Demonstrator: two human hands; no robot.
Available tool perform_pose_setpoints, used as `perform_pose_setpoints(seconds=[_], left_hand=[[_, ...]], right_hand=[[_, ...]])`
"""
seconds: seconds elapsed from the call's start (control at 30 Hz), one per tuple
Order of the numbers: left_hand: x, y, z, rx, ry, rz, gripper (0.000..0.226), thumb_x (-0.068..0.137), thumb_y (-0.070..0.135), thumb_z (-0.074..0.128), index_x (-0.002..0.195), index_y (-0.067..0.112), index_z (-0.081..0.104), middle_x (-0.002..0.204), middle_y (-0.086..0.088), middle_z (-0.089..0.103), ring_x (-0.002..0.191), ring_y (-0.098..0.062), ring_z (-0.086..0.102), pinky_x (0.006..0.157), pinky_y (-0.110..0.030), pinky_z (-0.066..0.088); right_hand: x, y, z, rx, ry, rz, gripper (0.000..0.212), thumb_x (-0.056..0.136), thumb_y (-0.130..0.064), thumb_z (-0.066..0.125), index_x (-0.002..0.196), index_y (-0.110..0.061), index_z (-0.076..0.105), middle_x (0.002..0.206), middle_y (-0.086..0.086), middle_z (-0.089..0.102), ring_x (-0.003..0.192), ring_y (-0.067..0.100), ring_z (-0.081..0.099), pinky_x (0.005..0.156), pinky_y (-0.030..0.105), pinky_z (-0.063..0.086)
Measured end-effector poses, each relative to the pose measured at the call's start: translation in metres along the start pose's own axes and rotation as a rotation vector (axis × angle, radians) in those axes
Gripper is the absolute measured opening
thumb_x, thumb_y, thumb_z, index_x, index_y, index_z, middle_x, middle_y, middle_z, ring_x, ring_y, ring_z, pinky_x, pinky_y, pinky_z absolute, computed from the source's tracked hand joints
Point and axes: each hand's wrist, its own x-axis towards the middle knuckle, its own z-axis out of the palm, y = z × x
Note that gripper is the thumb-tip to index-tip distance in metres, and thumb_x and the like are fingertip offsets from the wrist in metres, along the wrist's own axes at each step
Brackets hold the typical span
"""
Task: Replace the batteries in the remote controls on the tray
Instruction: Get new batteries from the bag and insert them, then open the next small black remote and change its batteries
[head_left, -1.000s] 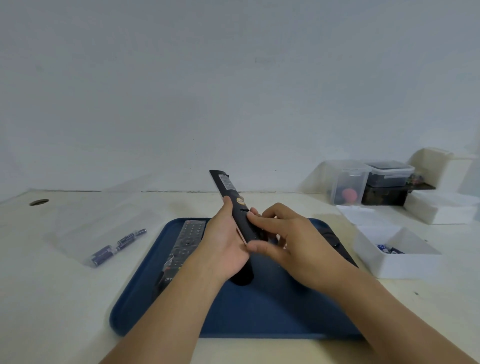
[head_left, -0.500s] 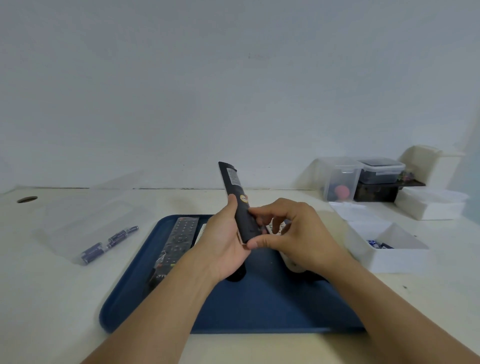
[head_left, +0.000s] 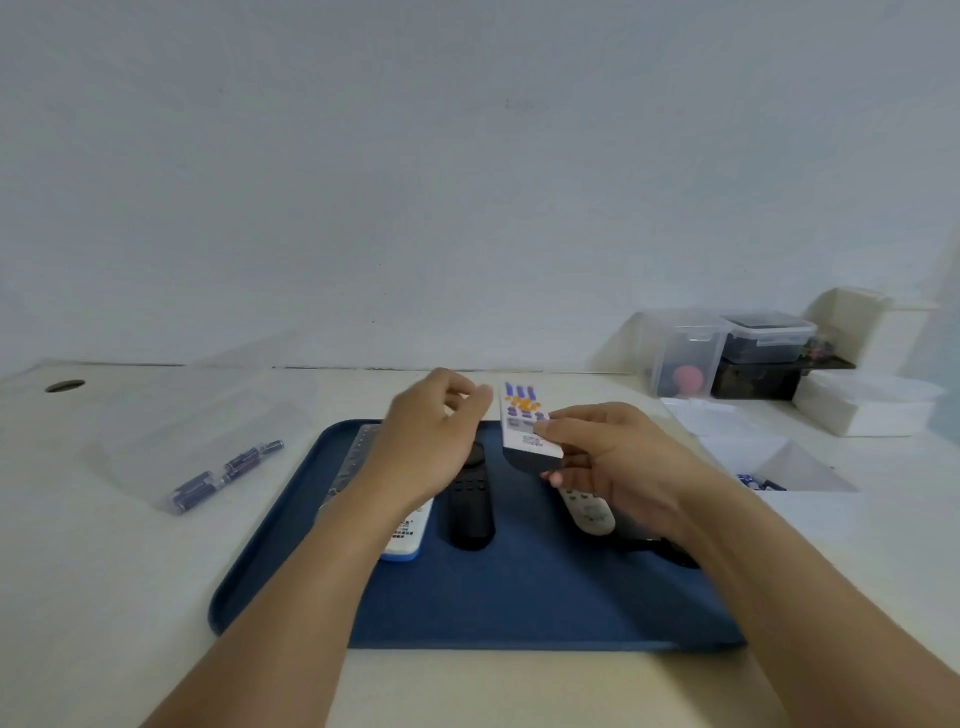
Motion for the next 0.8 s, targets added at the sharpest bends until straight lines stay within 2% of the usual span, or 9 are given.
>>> perform_pose_setpoints(seconds=[0.03, 0.1, 0.2, 0.27, 0.37, 0.43, 0.53, 0.67, 0.8], left_hand=[[0.0, -0.004, -0.004, 0.199, 0.057, 0.042, 0.016, 0.093, 0.041, 0.06, 0.098, 0.027, 0.067, 0.096, 0.012, 0.068, 0.089, -0.009, 0.064, 0.081, -0.033, 0.051], [-0.004, -0.007, -0.006, 0.434, 0.002, 0.051, 0.008, 0.088, 0.035, 0.06, 0.091, 0.03, 0.066, 0.09, 0.012, 0.065, 0.084, -0.01, 0.061, 0.074, -0.031, 0.05], [-0.01, -0.006, 0.0, 0.649, -0.127, 0.071, 0.014, 0.086, 0.035, 0.059, 0.098, 0.029, 0.064, 0.089, 0.011, 0.061, 0.081, -0.012, 0.056, 0.068, -0.029, 0.043], [-0.011, -0.006, 0.002, 0.734, -0.134, 0.09, 0.021, 0.087, 0.038, 0.06, 0.105, 0.027, 0.063, 0.09, 0.01, 0.057, 0.082, -0.014, 0.053, 0.07, -0.029, 0.04], [-0.014, -0.01, 0.006, 0.812, -0.157, 0.111, 0.033, 0.085, 0.046, 0.059, 0.11, 0.025, 0.059, 0.099, 0.006, 0.063, 0.089, -0.018, 0.055, 0.072, -0.031, 0.039], [-0.015, -0.013, 0.01, 0.839, -0.195, 0.113, 0.037, 0.084, 0.051, 0.058, 0.111, 0.025, 0.055, 0.105, 0.003, 0.065, 0.093, -0.02, 0.055, 0.072, -0.033, 0.039], [-0.015, -0.015, 0.012, 0.874, -0.205, 0.111, 0.038, 0.084, 0.052, 0.057, 0.111, 0.026, 0.053, 0.105, 0.002, 0.064, 0.09, -0.019, 0.05, 0.071, -0.033, 0.038], [-0.015, -0.016, 0.017, 0.876, -0.186, 0.119, 0.052, 0.081, 0.063, 0.058, 0.116, 0.025, 0.052, 0.105, 0.001, 0.064, 0.099, -0.022, 0.058, 0.075, -0.034, 0.044], [-0.016, -0.013, 0.021, 0.837, -0.152, 0.069, 0.053, 0.085, 0.054, 0.06, 0.124, 0.019, 0.05, 0.109, -0.003, 0.064, 0.101, -0.026, 0.06, 0.08, -0.037, 0.05]], right_hand=[[-0.002, -0.001, -0.004, 0.005, -0.026, 0.05, 0.018, 0.093, -0.009, 0.066, 0.102, 0.006, 0.071, 0.089, 0.016, 0.074, 0.064, 0.016, 0.065, 0.054, 0.02, 0.053], [-0.002, 0.001, -0.008, -0.147, -0.018, 0.082, 0.019, 0.091, -0.01, 0.069, 0.101, 0.006, 0.071, 0.087, 0.016, 0.072, 0.066, 0.017, 0.063, 0.056, 0.021, 0.054], [0.001, 0.007, -0.007, -0.393, 0.054, 0.09, 0.012, 0.09, -0.012, 0.072, 0.093, 0.0, 0.073, 0.082, 0.017, 0.073, 0.062, 0.02, 0.062, 0.067, 0.033, 0.056], [0.002, 0.008, -0.005, -0.449, 0.067, 0.084, 0.009, 0.087, -0.013, 0.075, 0.09, -0.004, 0.075, 0.08, 0.021, 0.074, 0.058, 0.021, 0.06, 0.068, 0.04, 0.053], [0.0, 0.007, -0.003, -0.511, 0.078, 0.068, 0.016, 0.081, -0.013, 0.082, 0.093, -0.006, 0.073, 0.06, 0.015, 0.066, 0.046, 0.018, 0.049, 0.049, 0.029, 0.044], [0.0, 0.009, 0.0, -0.572, 0.067, 0.061, 0.023, 0.077, -0.015, 0.086, 0.095, -0.008, 0.073, 0.057, 0.014, 0.064, 0.041, 0.016, 0.046, 0.044, 0.024, 0.041], [0.002, 0.011, 0.001, -0.617, 0.088, 0.029, 0.029, 0.072, -0.016, 0.089, 0.092, -0.006, 0.071, 0.054, 0.013, 0.061, 0.033, 0.012, 0.044, 0.04, 0.022, 0.039], [0.002, 0.012, 0.001, -0.676, 0.102, -0.044, 0.03, 0.069, -0.016, 0.092, 0.09, -0.008, 0.071, 0.055, 0.009, 0.059, 0.032, 0.011, 0.045, 0.038, 0.021, 0.04], [0.001, 0.01, -0.001, -0.647, 0.127, -0.17, 0.019, 0.077, -0.023, 0.085, 0.084, -0.011, 0.074, 0.057, 0.004, 0.064, 0.037, 0.008, 0.049, 0.04, 0.019, 0.039]])
